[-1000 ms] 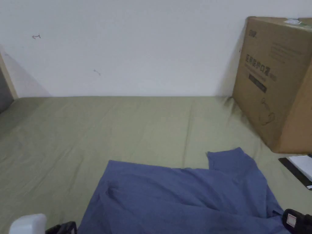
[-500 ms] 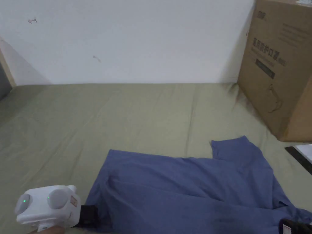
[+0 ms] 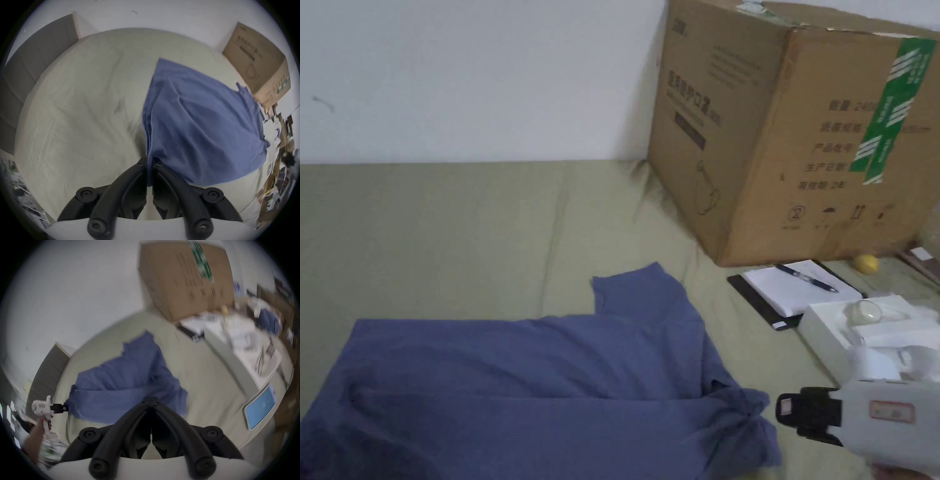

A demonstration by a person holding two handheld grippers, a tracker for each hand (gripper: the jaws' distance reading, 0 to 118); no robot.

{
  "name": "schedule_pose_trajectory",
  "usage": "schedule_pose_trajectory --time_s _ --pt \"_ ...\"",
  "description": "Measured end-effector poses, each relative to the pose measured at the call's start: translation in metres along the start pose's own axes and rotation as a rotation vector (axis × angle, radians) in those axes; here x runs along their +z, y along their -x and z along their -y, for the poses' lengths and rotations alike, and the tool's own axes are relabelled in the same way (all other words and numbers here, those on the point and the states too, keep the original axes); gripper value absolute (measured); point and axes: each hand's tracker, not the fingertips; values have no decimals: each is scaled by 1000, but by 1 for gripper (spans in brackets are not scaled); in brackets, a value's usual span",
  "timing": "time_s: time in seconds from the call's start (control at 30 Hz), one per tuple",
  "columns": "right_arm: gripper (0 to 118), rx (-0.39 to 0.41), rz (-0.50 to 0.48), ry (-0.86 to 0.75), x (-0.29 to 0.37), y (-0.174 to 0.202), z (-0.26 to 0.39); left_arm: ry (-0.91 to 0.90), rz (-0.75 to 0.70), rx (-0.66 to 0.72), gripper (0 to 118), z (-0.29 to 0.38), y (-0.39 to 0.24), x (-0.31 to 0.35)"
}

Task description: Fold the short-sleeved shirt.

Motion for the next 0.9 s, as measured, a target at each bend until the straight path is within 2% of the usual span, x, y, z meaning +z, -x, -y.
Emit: schedule_pose_trajectory --time_s 0.03,0.07,0.1,0.13,0.23,0.33,0.37,0.43,0.47,0.5,0.53,0.57,0.63,0.73,0.9 --pt "14 -33 1 55 -16 -11 -4 -10 -4 -9 4 1 0 6" --pt "40 -59 2 74 -26 -18 -5 -14 -6 -16 4 3 -2 9" --pt "77 -75 14 110 -40 -25 -6 -19 -12 -25 4 4 -3 12" --pt "89 -66 45 144 -49 -27 -7 -21 -20 -35 4 5 -6 15" --pt "88 -73 45 190 -76 -29 -5 -9 -34 -54 4 7 -9 15" --pt "87 -113 63 225 -96 -29 -1 8 -50 -56 4 10 -12 10" --pt "83 -110 81 235 -101 -27 1 11 -56 -57 4 11 -13 8" --pt "51 -41 154 227 -100 -22 0 19 -64 -57 4 10 -13 5" --pt "32 -21 207 215 -95 -20 0 20 -66 -56 4 12 -14 5" --pt "8 3 234 197 -89 -16 2 19 -67 -57 4 12 -14 5" --pt "7 -1 194 187 -84 -16 3 20 -66 -56 4 11 -11 5" --pt "7 -19 98 180 -78 -16 3 21 -62 -54 4 12 -10 7" --pt "7 10 133 174 -65 -8 5 18 -55 -52 4 16 -7 14" --pt "7 35 74 142 -38 -3 4 9 -33 -30 4 22 6 32" --pt "7 -35 22 160 11 -11 18 10 -2 -3 3 60 29 75"
